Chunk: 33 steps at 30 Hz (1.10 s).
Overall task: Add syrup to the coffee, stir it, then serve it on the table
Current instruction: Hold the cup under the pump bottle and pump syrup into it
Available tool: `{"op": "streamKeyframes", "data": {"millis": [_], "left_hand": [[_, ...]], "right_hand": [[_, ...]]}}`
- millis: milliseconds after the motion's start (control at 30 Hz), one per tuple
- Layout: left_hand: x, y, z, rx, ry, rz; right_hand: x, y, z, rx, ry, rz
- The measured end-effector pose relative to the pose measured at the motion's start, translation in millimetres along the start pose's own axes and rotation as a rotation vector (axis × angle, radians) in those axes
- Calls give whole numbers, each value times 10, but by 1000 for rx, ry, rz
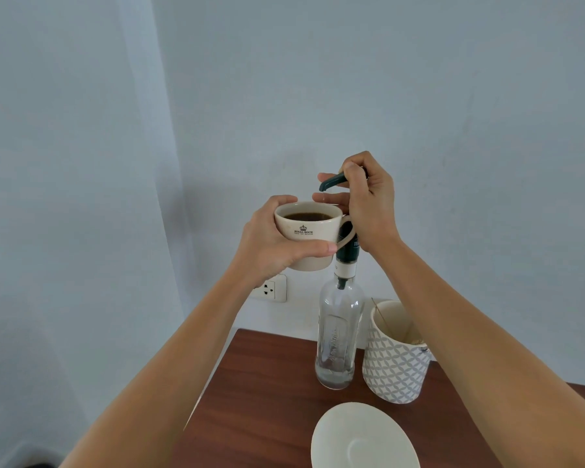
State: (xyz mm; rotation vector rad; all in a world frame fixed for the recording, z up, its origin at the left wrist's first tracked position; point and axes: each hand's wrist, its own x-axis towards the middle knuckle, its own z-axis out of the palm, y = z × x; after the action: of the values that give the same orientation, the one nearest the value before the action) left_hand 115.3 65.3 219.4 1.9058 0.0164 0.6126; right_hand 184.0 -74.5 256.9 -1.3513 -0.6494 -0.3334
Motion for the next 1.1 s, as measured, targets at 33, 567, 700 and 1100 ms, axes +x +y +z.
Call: {"op": "streamKeyframes", "data": {"millis": [33,567,700,1100], "left_hand": [[-2,-1,1,-2,0,0],[-64,69,-14,-4,-8,-7],[-123,53,-1,1,-14,-5],[-538,-186,186,23,-66,35]], "right_hand": [[-6,-9,2,-4,0,0],[7,-44,-100,-114,11,49],[-265,-44,-136,-276,211,-2],[-1125,232,-427,-200,104,215]]}}
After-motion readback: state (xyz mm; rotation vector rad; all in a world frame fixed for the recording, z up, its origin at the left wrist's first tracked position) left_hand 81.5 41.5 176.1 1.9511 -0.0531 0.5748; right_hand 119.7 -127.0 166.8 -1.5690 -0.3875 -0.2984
